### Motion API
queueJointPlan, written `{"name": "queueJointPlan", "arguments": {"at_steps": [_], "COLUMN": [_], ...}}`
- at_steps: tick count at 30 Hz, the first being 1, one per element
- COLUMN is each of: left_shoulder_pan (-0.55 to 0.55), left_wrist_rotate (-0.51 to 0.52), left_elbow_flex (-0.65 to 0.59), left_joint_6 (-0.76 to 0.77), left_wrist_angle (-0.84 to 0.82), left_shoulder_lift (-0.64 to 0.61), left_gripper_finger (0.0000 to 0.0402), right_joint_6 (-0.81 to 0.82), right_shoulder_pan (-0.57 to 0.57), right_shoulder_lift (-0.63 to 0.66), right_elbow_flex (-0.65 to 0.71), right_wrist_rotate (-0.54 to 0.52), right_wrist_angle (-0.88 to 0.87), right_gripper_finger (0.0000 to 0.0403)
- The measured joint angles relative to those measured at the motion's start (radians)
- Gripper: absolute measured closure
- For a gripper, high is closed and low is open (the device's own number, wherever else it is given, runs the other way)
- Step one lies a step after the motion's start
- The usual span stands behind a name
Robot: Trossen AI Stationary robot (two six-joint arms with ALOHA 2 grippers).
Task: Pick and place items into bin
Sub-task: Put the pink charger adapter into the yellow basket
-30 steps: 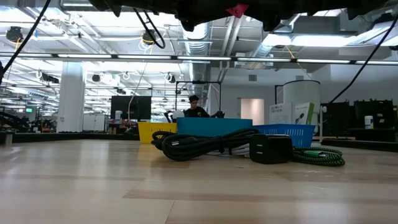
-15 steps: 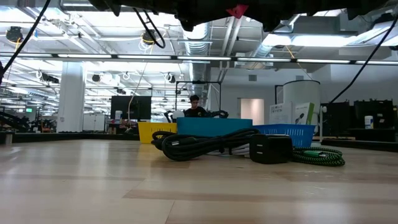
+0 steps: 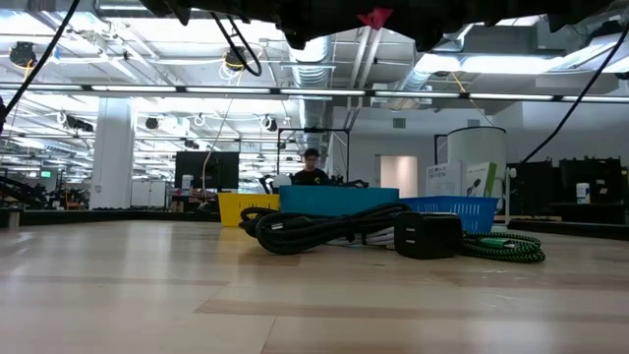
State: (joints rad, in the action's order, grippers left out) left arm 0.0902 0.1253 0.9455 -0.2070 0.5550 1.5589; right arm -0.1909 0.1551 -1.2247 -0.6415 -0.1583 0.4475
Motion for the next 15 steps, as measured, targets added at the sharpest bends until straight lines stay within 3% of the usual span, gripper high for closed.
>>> {"name": "queueJointPlan", "arguments": {"at_steps": [8,15], "left_shoulder_pan": [0.000,-0.002], "left_wrist_rotate": [0.001,0.004], "left_elbow_flex": [0.001,0.003], "left_joint_6": [0.000,0.001], "left_wrist_angle": [-0.004,0.008], "left_shoulder_lift": [0.000,0.000], "left_gripper_finger": [0.0271,0.0271], "right_joint_6": [-0.001,-0.001], "right_shoulder_pan": [0.000,0.000], "right_shoulder_lift": [0.009,0.035], "right_elbow_flex": [0.000,0.000], "right_wrist_rotate": [0.000,-0.005], "right_wrist_angle": [-0.002,-0.036], "right_gripper_finger": [0.0194,0.0163]}}
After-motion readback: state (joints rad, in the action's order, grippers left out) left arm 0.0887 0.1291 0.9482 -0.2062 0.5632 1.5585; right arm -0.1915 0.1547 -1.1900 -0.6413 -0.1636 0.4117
